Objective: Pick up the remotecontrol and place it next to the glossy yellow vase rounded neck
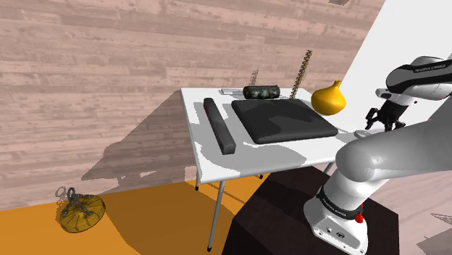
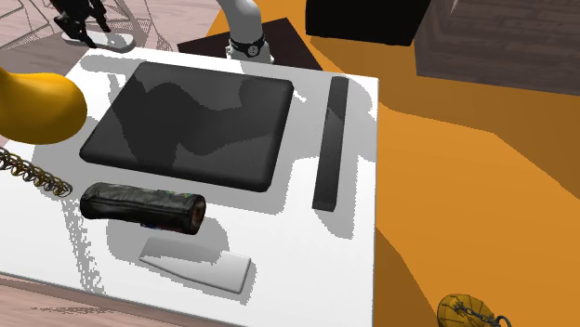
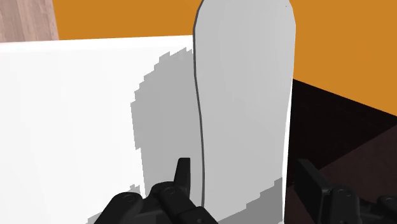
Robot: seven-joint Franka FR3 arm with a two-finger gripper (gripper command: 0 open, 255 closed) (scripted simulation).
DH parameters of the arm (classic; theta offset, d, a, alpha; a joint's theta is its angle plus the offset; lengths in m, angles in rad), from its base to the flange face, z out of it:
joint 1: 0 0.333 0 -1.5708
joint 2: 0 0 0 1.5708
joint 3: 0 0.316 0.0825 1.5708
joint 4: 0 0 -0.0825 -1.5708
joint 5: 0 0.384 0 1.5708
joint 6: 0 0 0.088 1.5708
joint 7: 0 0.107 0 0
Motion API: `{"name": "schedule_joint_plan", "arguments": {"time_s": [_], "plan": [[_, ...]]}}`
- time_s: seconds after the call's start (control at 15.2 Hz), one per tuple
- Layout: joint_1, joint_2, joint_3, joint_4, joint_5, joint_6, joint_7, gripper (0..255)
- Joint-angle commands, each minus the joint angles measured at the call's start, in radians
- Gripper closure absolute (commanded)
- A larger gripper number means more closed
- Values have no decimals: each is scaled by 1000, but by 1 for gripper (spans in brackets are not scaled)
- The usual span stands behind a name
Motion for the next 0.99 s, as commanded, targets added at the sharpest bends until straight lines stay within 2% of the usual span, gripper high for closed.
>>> {"name": "schedule_joint_plan", "arguments": {"time_s": [0.0, 0.2, 0.73, 0.79, 0.92], "plan": [[13, 14, -28, -14, -8, 33, 2, 255], [40, 40, -78, -34, -21, 87, 5, 255], [40, 39, -78, -34, -21, 87, 5, 255], [40, 40, -78, -34, -21, 87, 5, 0], [40, 40, -79, -34, -21, 87, 5, 0]]}}
